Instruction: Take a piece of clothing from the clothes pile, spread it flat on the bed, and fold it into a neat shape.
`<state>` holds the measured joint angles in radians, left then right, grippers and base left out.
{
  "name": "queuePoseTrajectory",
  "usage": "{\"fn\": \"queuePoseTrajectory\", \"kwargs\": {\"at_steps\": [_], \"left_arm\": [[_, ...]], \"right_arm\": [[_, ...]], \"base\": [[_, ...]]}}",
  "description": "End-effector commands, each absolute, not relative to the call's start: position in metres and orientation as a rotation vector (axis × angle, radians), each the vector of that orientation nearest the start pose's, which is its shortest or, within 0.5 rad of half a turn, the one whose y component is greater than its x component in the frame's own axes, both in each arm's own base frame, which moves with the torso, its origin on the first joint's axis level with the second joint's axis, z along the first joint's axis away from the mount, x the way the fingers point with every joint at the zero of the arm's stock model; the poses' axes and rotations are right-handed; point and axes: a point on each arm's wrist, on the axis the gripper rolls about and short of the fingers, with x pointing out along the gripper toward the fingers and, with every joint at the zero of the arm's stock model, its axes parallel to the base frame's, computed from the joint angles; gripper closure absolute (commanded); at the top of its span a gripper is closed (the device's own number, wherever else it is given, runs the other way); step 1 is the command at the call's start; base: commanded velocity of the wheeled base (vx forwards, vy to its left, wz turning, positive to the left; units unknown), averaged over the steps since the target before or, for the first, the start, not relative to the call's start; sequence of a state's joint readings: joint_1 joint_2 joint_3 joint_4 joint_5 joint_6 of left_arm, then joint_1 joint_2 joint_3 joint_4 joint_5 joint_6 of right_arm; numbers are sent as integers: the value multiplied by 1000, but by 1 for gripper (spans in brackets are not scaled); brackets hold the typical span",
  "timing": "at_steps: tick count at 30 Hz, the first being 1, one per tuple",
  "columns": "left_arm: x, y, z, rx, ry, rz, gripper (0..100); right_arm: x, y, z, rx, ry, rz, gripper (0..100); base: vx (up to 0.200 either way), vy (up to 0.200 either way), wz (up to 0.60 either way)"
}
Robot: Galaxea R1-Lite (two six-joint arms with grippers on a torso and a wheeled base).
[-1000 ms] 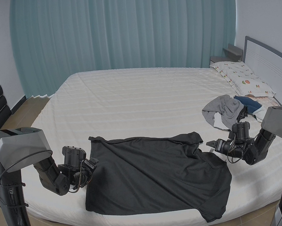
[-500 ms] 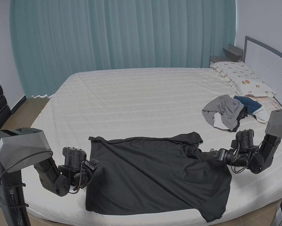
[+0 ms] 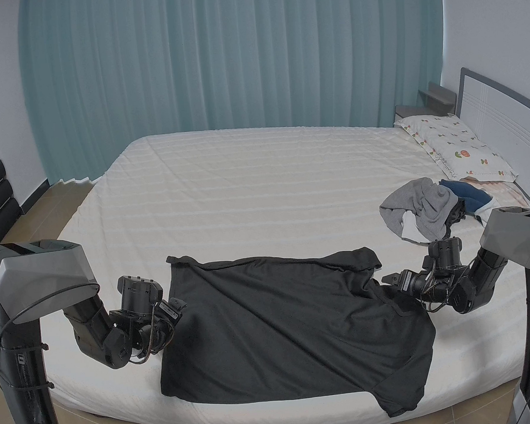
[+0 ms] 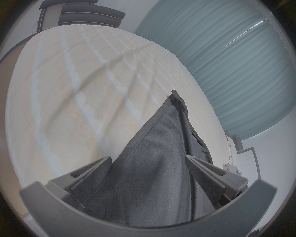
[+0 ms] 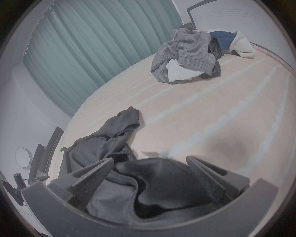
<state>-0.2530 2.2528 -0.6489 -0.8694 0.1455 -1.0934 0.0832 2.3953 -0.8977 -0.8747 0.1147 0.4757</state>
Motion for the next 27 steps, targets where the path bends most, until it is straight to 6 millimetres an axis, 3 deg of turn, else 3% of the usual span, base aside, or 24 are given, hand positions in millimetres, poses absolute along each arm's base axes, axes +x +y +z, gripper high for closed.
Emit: {"fn": "queuePoseTrajectory", "kwargs": {"at_steps": [1, 3, 4, 11, 27], "left_arm": [[325, -81, -13, -898, 694, 298, 0], [325, -81, -13, -897, 694, 297, 0], [325, -81, -13, -897, 694, 297, 0], [325, -81, -14, -897, 696, 298, 0], [325, -81, -14, -897, 696, 298, 0]], "right_arm": [[398, 34, -35, 470, 659, 34, 0], [399, 37, -36, 468, 662, 39, 0], [399, 38, -37, 467, 665, 42, 100], [398, 42, -42, 461, 673, 38, 100], [400, 17, 6, 386, 442, -94, 100]], "base": [[0, 0, 0], [0, 0, 0], [0, 0, 0], [0, 0, 0], [0, 0, 0]]}}
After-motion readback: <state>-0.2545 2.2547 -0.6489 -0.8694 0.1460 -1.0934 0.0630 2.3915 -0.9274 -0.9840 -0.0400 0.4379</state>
